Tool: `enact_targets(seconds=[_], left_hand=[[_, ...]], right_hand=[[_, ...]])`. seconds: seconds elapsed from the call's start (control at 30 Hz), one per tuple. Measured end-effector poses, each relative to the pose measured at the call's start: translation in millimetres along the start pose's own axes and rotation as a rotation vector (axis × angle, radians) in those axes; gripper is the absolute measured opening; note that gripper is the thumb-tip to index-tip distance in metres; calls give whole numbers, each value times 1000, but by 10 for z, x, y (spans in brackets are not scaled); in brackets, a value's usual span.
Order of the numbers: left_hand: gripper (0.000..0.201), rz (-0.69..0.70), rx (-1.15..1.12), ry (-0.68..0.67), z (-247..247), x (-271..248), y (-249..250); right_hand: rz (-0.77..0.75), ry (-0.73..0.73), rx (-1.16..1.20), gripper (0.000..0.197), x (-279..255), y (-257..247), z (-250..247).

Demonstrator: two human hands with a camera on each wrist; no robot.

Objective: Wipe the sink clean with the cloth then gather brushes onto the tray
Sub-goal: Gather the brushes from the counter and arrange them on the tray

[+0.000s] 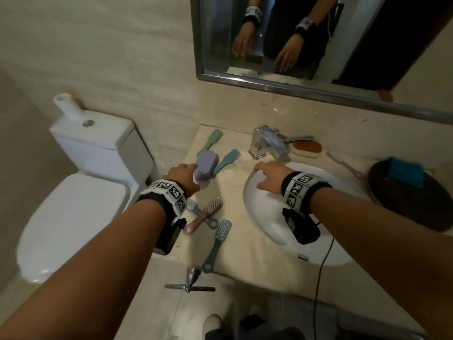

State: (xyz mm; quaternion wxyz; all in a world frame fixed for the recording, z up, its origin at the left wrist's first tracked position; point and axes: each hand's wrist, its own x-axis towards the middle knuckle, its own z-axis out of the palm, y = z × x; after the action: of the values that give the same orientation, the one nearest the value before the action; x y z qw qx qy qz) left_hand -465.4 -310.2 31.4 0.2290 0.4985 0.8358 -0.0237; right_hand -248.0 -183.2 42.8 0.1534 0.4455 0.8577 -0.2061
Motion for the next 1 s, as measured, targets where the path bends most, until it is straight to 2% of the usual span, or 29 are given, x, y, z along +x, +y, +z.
enact_targets(seconds=[0.3, 0.43, 0.6, 0.9, 1.0], left_hand=[[67, -65, -130, -89, 613, -206, -231], [57, -88, -186, -92, 946, -199, -177], [56, -78, -164, -204, 1279, -140, -149], [38, -91, -146, -45, 1483, -36, -185], [35, -90, -172, -50, 1487, -41, -200]], right_hand=[[-123, -148, -31, 51, 187, -413, 609], [-156, -215, -12, 49, 217, -451, 1003], [-173, -224, 17, 46, 175, -439, 1341], [-162, -147, 155, 30, 237, -507, 1555], [-185, -101, 203, 37, 281, -494, 1485]])
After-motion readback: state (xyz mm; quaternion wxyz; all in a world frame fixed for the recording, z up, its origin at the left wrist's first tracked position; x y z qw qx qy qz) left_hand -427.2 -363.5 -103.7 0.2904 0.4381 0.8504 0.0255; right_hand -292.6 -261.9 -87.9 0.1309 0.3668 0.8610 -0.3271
